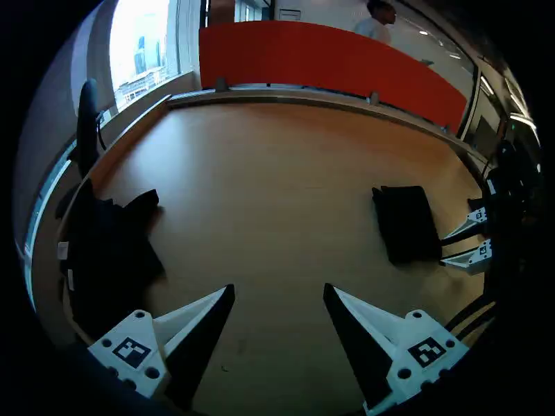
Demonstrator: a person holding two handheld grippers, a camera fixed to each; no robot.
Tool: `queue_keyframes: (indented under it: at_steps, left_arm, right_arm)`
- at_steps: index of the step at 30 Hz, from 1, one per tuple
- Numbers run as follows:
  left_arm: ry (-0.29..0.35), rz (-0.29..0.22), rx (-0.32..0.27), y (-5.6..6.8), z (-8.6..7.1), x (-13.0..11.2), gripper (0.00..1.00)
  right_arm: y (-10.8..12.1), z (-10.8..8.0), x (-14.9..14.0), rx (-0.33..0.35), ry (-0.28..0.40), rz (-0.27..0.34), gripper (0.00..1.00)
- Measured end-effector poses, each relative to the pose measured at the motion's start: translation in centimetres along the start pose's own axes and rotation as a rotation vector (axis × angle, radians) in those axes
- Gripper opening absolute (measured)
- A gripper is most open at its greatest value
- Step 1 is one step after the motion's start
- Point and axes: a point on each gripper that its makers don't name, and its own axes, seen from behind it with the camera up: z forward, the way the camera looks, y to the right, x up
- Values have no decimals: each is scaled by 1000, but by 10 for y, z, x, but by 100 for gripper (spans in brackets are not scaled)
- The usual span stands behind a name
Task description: Fold towel
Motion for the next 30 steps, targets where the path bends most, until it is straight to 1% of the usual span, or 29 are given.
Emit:
queue_keyframes:
  at_steps: [5,9,12,16,18,20,22,24,30]
  left_arm:
    - [1,-1,2,-1,-1,0,95]
    - [2,0,3,-1,-2,-1,95]
    - [2,-1,2,-2,-3,-1,95]
    - [2,-1,2,-1,-3,-2,95]
    - [2,0,2,-1,-3,-2,95]
    - [1,1,2,-1,-3,-3,95]
    - [1,1,2,-1,-3,-3,95]
    - [1,1,3,-1,-3,-3,95]
    - [0,0,3,-2,-3,-4,95]
  right_arm:
    - [0,5,-3,-9,1,13,46]
    - [1,6,-4,-11,4,24,42]
    - [1,6,-4,-13,4,27,36]
    - [1,7,-4,-12,3,29,26]
    - [0,8,-4,-12,3,30,23]
    - [0,9,-5,-9,2,31,15]
    - [-1,9,-4,-8,3,33,9]
    - [-1,9,-4,-8,4,37,7]
    - [-1,10,-2,-8,14,46,5]
